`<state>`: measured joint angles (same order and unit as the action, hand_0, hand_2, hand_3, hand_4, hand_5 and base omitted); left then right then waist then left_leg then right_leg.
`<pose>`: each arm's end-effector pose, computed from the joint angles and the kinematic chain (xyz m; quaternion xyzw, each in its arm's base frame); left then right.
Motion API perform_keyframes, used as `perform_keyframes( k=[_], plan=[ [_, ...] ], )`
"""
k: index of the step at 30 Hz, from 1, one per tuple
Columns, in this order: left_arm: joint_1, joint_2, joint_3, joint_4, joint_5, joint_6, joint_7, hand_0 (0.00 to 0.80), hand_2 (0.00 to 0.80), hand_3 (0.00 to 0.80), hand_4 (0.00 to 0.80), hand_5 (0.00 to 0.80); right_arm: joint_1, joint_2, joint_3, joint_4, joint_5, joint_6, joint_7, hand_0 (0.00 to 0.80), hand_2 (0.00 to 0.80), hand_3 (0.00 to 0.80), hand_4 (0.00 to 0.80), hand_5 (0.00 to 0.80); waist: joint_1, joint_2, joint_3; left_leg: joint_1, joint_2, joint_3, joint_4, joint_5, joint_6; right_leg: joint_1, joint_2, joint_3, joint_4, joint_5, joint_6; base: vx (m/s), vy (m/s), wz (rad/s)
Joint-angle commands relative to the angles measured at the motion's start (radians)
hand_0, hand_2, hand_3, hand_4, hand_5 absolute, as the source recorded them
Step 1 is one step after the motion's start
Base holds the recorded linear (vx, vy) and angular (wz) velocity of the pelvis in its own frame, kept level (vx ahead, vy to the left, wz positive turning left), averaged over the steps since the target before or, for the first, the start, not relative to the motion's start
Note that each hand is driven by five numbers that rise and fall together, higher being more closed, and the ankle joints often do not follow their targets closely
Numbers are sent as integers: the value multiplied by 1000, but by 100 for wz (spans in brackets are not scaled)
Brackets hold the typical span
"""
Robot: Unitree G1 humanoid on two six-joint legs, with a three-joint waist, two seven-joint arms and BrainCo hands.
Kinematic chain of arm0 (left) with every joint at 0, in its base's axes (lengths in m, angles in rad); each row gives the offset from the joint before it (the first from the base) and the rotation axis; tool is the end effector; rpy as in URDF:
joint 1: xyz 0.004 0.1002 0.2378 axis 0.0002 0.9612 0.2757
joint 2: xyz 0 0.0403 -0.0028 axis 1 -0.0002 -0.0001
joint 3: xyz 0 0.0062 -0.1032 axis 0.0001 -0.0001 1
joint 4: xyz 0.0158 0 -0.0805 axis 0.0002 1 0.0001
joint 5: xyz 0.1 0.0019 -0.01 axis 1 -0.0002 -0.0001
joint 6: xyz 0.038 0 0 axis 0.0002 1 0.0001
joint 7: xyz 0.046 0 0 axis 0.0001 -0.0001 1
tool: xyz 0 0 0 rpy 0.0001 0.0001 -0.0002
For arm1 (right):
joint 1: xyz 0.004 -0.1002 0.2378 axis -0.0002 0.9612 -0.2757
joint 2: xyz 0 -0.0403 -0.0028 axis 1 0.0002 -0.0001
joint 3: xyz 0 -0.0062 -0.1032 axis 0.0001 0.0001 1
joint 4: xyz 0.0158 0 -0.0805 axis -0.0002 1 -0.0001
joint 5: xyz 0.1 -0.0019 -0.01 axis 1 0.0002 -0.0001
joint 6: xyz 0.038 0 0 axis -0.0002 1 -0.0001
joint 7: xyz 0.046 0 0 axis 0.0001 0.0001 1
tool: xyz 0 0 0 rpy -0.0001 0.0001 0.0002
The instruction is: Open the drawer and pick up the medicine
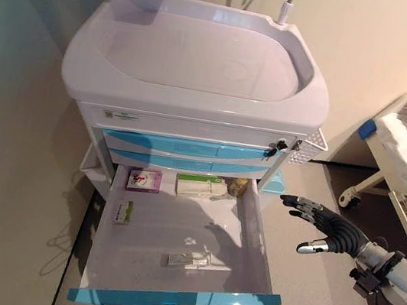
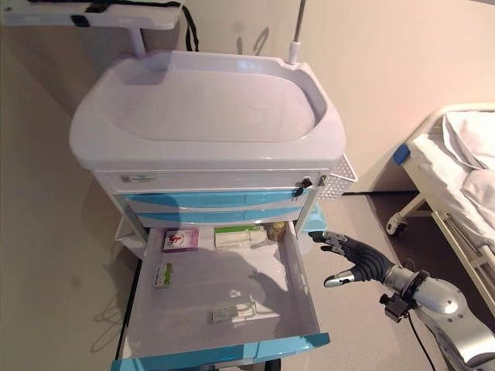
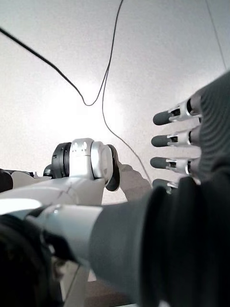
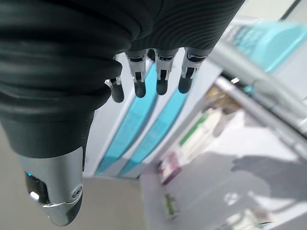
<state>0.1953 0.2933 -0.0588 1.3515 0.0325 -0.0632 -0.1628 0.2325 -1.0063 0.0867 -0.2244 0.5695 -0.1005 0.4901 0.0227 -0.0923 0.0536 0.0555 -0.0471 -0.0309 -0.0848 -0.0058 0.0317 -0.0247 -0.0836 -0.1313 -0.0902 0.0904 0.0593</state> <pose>-0.0214 0.2516 -0.1149 0.0796 0.6818 0.0019 0.7272 0.1650 -0.2742 0.1099 -0.1828 0.0642 0.3444 0.9186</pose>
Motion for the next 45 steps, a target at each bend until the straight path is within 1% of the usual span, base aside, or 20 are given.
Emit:
perform_keyframes(
  k=[1, 2, 5, 8, 10, 11, 12, 14, 15, 17, 18, 19, 21, 24, 25, 31, 32, 34, 38, 45],
  plan=[
    [-21, 36, 14, 42, 40, -4, -3, 0, 0, 0, 0, 0, -72, -38, 61, -71, 90, -19, -2, 0, 0, 0, 0, 0, 56, -28, -7, -82, -21, -38, 1, 50, -3, -35, -9, -9, 123, -58, 37, 7, -21, 20],
    [-21, 36, 15, 42, 40, -4, -3, 0, 0, 0, 0, 0, -74, -38, 62, -71, 90, -19, -2, 0, 0, 0, 0, 0, 54, -29, -6, -82, -21, -38, 1, 50, -3, -34, -9, -10, 123, -58, 37, 14, -47, 19],
    [-29, 49, 6, 40, 48, -2, 7, 0, 0, 0, 0, 0, -173, -14, 160, -68, 79, -15, -15, 0, 0, 0, 0, 0, 72, -26, 2, -82, -20, -57, 6, 51, -3, -25, -8, -29, 131, -72, 34, 19, -40, 16],
    [-37, 52, -6, 37, 53, -4, 12, 0, 0, 0, 0, 0, -212, 18, 206, -57, 63, -12, -28, 0, 0, 0, 0, 0, 81, -24, 8, -83, -19, -67, 7, 53, -4, -21, -9, -44, 136, -78, 31, 5, -31, 20],
    [-56, 60, -22, 26, 54, -2, 25, 0, 0, 0, 0, 0, -268, 74, 267, -31, 26, -15, -53, 0, 0, 0, 0, 0, 95, -20, 20, -89, -19, -89, 10, 59, -5, -20, -9, -65, 143, -84, 28, -7, -36, 19],
    [-56, 60, -20, 26, 54, -2, 25, 0, 0, 0, 0, 0, -271, 75, 269, -29, 25, -16, -53, 0, 0, 0, 0, 0, 93, -20, 20, -89, -19, -90, 10, 59, -5, -20, -9, -66, 143, -84, 28, -24, -39, 25],
    [-69, 61, -32, 18, 51, -2, 35, 0, 0, 0, 0, 0, -295, 128, 302, 2, 12, -14, -72, 0, 0, 0, 0, 0, 101, -17, 29, -98, -20, -105, 10, 64, -6, -20, -11, -82, 146, -87, 25, -32, -39, 28],
    [-84, 62, -51, 11, 52, -1, 47, 0, 0, 0, 0, 0, -327, 190, 345, 51, -11, -13, -94, 0, 0, 0, 0, 0, 107, -12, 37, -109, -20, -124, 10, 72, -9, -22, -13, -103, 146, -89, 23, -32, -46, 33],
    [-84, 62, -50, 11, 52, -1, 47, 0, 0, 0, 0, 0, -330, 191, 347, 53, -11, -14, -94, 0, 0, 0, 0, 0, 105, -13, 38, -110, -20, -125, 10, 72, -9, -22, -13, -105, 146, -89, 23, -26, -41, 34],
    [-99, 54, -76, 1, 63, 2, 57, 0, 0, 0, 0, 0, -353, 261, 381, 112, -69, -18, -130, 0, 0, 0, 0, 0, 113, -7, 48, -126, -24, -149, 12, 80, -10, -24, -16, -131, 148, -92, 21, -18, -33, 28],
    [-99, 55, -76, 1, 63, 2, 57, 0, 0, 0, 0, 0, -354, 262, 382, 114, -70, -19, -130, 0, 0, 0, 0, 0, 111, -7, 48, -126, -24, -150, 13, 80, -10, -24, -17, -132, 148, -92, 21, -15, -22, 35],
    [-109, 50, -89, -5, 68, 4, 66, 0, 0, 0, 0, 0, -363, 303, 392, 145, -135, -22, -161, 0, 0, 0, 0, 0, 114, -1, 56, -136, -27, -163, 14, 85, -11, -26, -18, -147, 149, -94, 19, -12, -17, 34],
    [-121, 48, -94, -7, 63, 7, 78, 0, 0, 0, 0, 0, -365, 345, 392, 167, -212, -32, -196, 0, 0, 0, 0, 0, 113, 4, 63, -146, -30, -174, 16, 89, -11, -30, -19, -156, 152, -96, 18, -17, -11, 31],
    [-126, 44, -94, -7, 60, 8, 93, 0, 0, 0, 0, 0, -354, 375, 383, 181, -287, -42, -225, 0, 0, 0, 0, 0, 112, 10, 68, -151, -31, -179, 17, 90, -10, -34, -19, -160, 154, -98, 16, -9, 5, 16],
    [-128, 39, -92, -9, 57, 10, 105, 0, 0, 0, 0, 0, -350, 397, 384, 184, -391, -53, -256, 0, 0, 0, 0, 0, 110, 14, 74, -154, -33, -182, 18, 92, -9, -37, -17, -161, 155, -101, 14, -12, 13, 9],
    [-136, 35, -83, -15, 70, 14, 132, 0, 0, 0, 0, 0, -351, 410, 405, 179, -678, -67, -305, 0, 0, 0, 0, 0, 102, 18, 84, -161, -34, -186, 17, 92, -8, -46, -19, -159, 162, -103, 12, -1, 2, 1],
    [-136, 35, -83, -15, 70, 14, 132, 0, 0, 0, 0, 0, -351, 410, 405, 180, -680, -68, -306, 0, 0, 0, 0, 0, 102, 18, 84, -161, -34, -186, 17, 92, -8, -46, -19, -159, 162, -103, 12, 0, 0, 0],
    [-138, 34, -78, -19, 79, 13, 139, 0, 0, 0, 0, 0, -341, 406, 416, 170, -769, -75, -304, 0, 0, 0, 0, 0, 98, 18, 86, -159, -34, -184, 16, 91, -7, -46, -18, -156, 159, -103, 13, 0, 0, 0],
    [-140, 34, -75, -26, 87, 12, 142, 0, 0, 0, 0, 0, -335, 393, 440, 123, -835, -81, -277, 0, 0, 0, 0, 0, 95, 17, 87, -158, -34, -184, 13, 92, -9, -48, -18, -154, 155, -101, 13, 0, 0, 0],
    [-142, 36, -70, -33, 93, 11, 139, 0, 0, 0, 0, 0, -334, 371, 468, 60, -872, -89, -238, 0, 0, 0, 0, 0, 89, 14, 91, -159, -31, -182, 12, 93, -11, -48, -15, -152, 147, -94, 12, -24, -2, 0]
  ],
)
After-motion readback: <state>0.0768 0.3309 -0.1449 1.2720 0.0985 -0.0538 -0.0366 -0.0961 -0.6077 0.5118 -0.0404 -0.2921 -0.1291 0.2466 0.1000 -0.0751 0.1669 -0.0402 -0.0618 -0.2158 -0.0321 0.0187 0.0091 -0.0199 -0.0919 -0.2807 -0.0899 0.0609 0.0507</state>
